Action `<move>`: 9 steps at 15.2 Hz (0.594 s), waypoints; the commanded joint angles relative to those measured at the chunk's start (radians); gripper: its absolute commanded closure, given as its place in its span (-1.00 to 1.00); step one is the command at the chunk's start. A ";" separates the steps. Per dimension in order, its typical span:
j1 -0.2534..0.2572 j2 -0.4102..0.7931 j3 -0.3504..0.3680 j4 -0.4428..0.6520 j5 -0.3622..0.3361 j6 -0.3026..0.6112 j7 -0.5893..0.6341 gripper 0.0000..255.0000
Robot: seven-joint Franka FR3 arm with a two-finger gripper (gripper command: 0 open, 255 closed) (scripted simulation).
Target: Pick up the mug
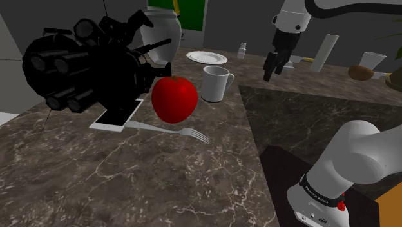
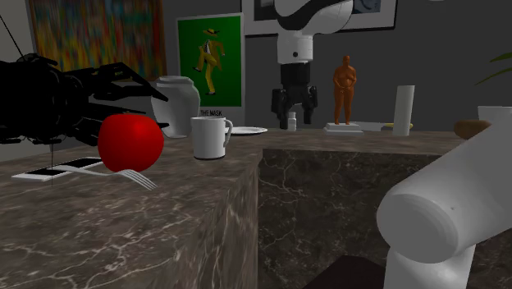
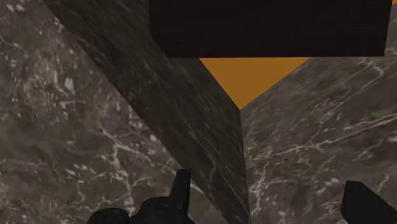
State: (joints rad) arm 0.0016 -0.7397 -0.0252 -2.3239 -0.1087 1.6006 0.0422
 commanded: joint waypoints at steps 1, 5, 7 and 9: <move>0.000 0.000 0.000 0.000 0.000 0.000 0.000 -1.00; 0.030 0.082 0.071 0.073 0.048 0.002 0.077 -1.00; 0.043 0.127 0.105 0.116 0.068 0.002 0.115 -1.00; 0.054 0.175 0.138 0.162 0.085 0.001 0.152 -1.00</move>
State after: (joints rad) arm 0.0505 -0.5826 0.0990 -2.1766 -0.0315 1.5996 0.1777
